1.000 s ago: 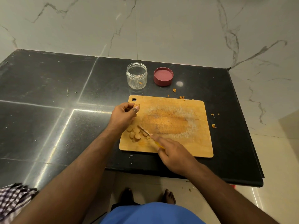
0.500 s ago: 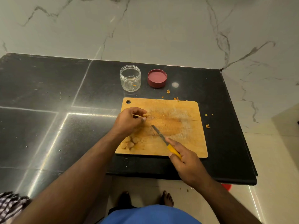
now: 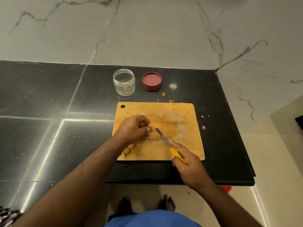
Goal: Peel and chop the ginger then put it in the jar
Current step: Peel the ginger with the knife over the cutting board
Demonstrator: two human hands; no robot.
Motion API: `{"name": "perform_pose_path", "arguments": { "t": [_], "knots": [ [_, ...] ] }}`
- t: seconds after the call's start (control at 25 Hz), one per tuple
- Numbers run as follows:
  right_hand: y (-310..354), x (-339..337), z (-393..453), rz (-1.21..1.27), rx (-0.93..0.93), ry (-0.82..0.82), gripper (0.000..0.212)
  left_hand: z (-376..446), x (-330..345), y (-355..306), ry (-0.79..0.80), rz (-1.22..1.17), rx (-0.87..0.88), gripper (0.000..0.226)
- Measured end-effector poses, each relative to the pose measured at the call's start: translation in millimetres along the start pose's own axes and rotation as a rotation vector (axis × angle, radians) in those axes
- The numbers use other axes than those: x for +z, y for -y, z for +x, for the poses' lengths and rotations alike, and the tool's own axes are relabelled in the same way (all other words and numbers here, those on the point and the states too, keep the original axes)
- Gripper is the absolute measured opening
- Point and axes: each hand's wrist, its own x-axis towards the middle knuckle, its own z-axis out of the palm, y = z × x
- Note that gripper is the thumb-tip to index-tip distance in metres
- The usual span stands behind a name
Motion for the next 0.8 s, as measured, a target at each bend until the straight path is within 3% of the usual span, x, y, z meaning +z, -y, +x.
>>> {"name": "perform_pose_path", "arguments": {
  "t": [0.36,0.8],
  "knots": [
    [8.7,-0.4,13.2,-0.043,-0.006,-0.016,0.048,1.1,6.8,-2.0,-0.059,0.011,-0.016,0.022],
    [21.0,6.1,15.7,-0.115,0.035,0.012,0.050,2.4,-4.3,-9.5,0.094,0.129,0.006,0.051]
  ]
}}
